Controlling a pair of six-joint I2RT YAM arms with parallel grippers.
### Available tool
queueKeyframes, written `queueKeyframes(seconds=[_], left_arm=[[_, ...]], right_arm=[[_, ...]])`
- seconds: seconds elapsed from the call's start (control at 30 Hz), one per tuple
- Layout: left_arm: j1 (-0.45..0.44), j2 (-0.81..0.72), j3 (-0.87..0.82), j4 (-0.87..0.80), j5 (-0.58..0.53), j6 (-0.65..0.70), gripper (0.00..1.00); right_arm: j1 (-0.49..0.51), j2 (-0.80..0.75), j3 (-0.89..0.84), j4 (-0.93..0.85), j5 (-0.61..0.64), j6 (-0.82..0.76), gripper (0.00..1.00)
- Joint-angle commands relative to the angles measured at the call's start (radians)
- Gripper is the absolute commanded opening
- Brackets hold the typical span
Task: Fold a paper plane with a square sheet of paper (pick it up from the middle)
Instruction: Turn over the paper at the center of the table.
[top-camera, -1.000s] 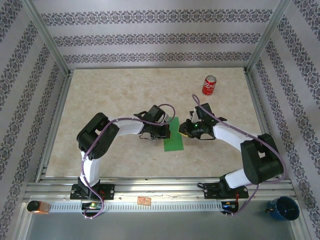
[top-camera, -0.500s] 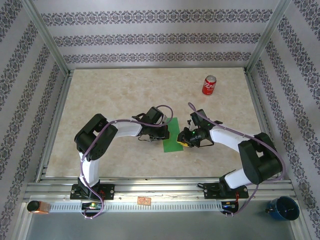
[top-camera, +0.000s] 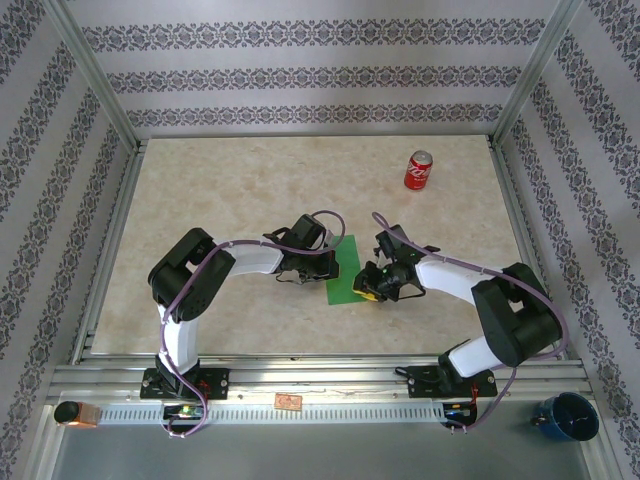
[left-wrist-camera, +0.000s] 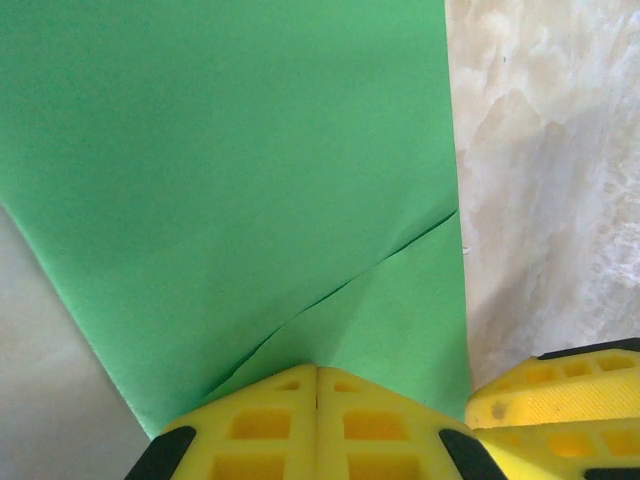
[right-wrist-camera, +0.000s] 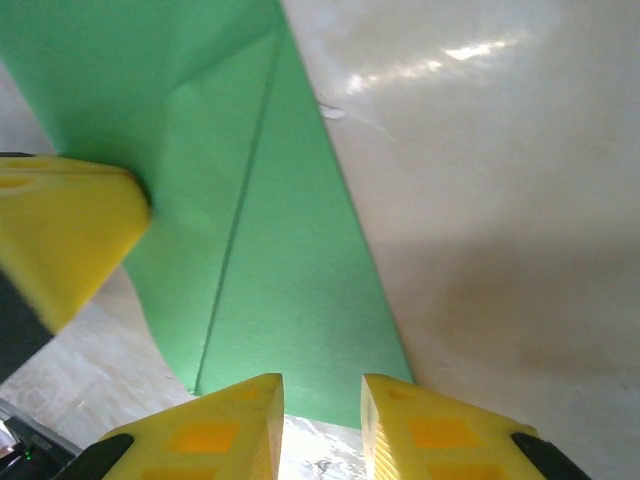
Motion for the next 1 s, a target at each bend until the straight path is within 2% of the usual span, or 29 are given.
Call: queueKeyframes(seconds=[0.0, 0.23, 0.47, 0.6, 0.77, 0.97], left_arm=[[0.004, 0.008, -0.009, -0.062, -0.022, 0.013, 0.00], [0.005, 0.009, -0.010, -0.069, -0.018, 0.018, 0.00], [0.005, 0.011, -0.013, -0.061, -0.016, 0.013, 0.00], [0.005, 0.013, -0.010, -0.067, -0.012, 0.016, 0.00], [0.004, 0.010, -0.011, -0.059, -0.004, 0.013, 0.00], [0.004, 0.020, -0.006, -0.047, 0.003, 0.001, 0.00]], right_arm=[[0.011, 0.024, -0.015, 0.006, 0.018, 0.017, 0.29], [0.014, 0.037, -0.013, 0.106, -0.032, 0.030, 0.31], [0.014, 0.052, 0.001, 0.226, -0.057, 0.068, 0.39], [0.008, 0.075, 0.019, 0.258, -0.068, 0.065, 0.40], [-0.036, 0.080, 0.035, 0.259, -0.074, 0.037, 0.43], [-0.100, 0.129, 0.056, 0.318, -0.172, 0.007, 0.44]])
